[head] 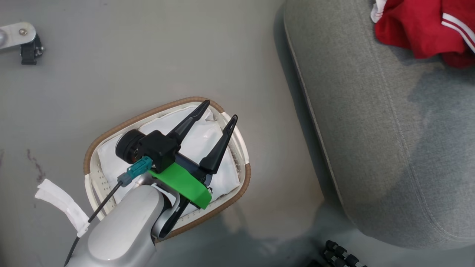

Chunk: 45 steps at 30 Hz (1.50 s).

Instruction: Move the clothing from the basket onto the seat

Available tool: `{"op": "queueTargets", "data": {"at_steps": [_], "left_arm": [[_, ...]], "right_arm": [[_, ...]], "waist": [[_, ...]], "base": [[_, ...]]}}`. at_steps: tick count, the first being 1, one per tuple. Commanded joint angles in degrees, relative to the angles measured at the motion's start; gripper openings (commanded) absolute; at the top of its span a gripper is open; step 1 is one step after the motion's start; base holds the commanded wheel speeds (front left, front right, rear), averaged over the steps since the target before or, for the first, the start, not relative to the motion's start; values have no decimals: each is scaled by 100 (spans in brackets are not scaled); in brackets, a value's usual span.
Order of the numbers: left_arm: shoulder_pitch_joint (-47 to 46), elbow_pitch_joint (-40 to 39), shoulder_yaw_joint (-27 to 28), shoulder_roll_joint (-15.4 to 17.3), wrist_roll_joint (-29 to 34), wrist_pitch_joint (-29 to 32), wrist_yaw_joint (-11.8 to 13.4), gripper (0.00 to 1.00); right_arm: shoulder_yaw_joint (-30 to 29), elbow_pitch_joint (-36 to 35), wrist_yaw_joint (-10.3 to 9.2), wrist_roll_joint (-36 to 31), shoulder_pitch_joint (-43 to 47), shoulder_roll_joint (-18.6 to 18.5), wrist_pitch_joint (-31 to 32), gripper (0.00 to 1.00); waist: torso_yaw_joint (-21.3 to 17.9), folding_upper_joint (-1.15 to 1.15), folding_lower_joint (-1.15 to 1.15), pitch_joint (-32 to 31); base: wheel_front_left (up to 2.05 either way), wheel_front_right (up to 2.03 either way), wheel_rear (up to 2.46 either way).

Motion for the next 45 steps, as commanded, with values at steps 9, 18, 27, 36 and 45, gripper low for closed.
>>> {"op": "queueTargets", "data": {"at_steps": [9,18,27,36,45], "left_arm": [[111,103,-29,-109,-61,2,-19,100],[425,245,197,-366,44,2,-19,100],[1079,351,944,-668,322,3,-19,100],[1543,532,2147,-966,797,3,-19,100],[1956,687,3282,-1159,1355,2,-15,100]], "right_arm": [[-280,-484,-8,304,1155,532,-12,100],[-97,-1069,-8,614,1979,666,-12,100],[860,-1406,-8,1057,2228,895,-12,100],[1508,-1521,-8,1640,2330,1216,-13,100],[2053,-1196,-8,1799,2592,1325,-12,100]], "waist": [[-146,0,-1,-430],[-239,0,-1,-1152],[-54,0,-1,-1886],[485,0,-1,-2278],[1104,0,-1,-2559]], "base": [[0,0,0],[0,0,0],[0,0,0],[0,0,0],[0,0,0]]}}
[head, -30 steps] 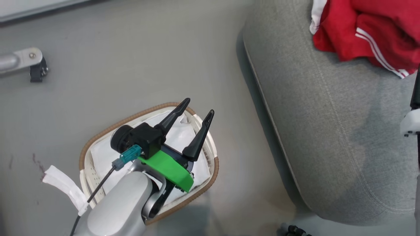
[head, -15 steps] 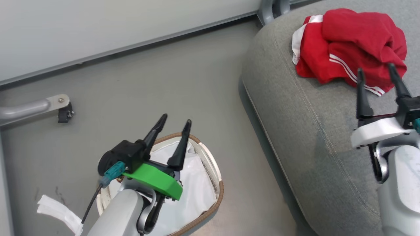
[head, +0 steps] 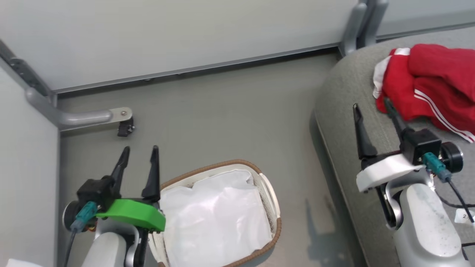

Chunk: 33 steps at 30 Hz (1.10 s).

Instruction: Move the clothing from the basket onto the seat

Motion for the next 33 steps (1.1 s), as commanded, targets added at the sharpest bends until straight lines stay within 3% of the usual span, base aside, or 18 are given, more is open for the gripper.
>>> {"op": "queueTargets", "data": {"at_steps": [1,8,13,26,27,33], "left_arm": [[158,18,143,-47,117,3,-15,100],[533,101,968,-208,466,2,46,100],[768,107,1259,-243,592,2,29,100],[1396,249,1290,-274,264,2,-4,100],[1332,244,1281,-278,271,0,9,0],[1281,387,1327,-301,-31,124,8,0]], "right_arm": [[68,43,-8,89,127,-19,-11,100],[186,169,-8,570,470,-20,-11,100],[142,233,-8,648,749,-18,-11,100],[143,335,-8,743,1372,-17,-11,100],[145,342,0,735,1308,9,0,0],[70,505,0,1069,1349,46,133,0]], "waist": [[343,0,0,-248],[603,0,0,-405],[695,0,0,-537],[727,0,0,-913],[726,0,0,-913],[727,0,0,-917]], "base": [[0,0,0],[0,0,0],[0,0,0],[0,0,0],[0,0,0],[0,0,0]]}}
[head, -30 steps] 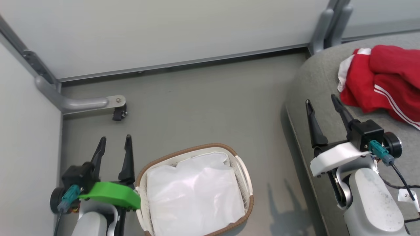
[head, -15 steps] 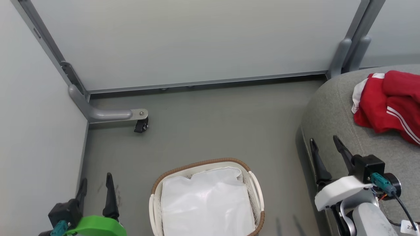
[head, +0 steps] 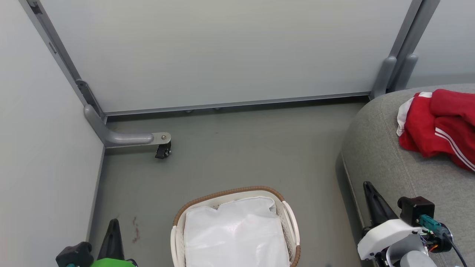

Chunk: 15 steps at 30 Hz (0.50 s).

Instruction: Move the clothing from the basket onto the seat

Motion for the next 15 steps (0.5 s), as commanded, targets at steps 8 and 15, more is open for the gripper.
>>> {"op": "queueTargets", "data": {"at_steps": [8,15], "left_arm": [[-132,-210,83,21,-965,260,-3,0],[-183,-317,111,24,-1585,427,-5,0]], "right_arm": [[-95,-199,-1,1083,-84,-29,257,0],[-129,-292,-1,1781,-60,-34,418,0]], "waist": [[-4,0,0,-2],[-7,0,0,-4]], "base": [[0,0,0],[0,0,0]]}}
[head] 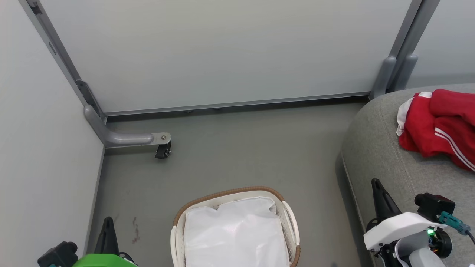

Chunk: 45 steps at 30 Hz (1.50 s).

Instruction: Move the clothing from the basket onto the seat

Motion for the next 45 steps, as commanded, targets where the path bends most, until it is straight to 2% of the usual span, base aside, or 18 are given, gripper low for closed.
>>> {"op": "queueTargets", "data": {"at_steps": [1,22,45], "left_arm": [[-171,-124,34,24,-235,51,-5,0],[-325,-365,135,32,-1838,513,-11,0],[-458,-570,224,40,-3222,921,-17,0]], "right_arm": [[-38,-125,-1,251,-57,-31,49,0],[-166,-316,-2,2052,-37,-46,509,0],[-281,-475,-3,3609,-23,-59,914,0]], "waist": [[-1,0,0,0],[-10,0,0,-6],[-20,0,0,-12]], "base": [[0,0,0],[0,0,0],[0,0,0]]}}
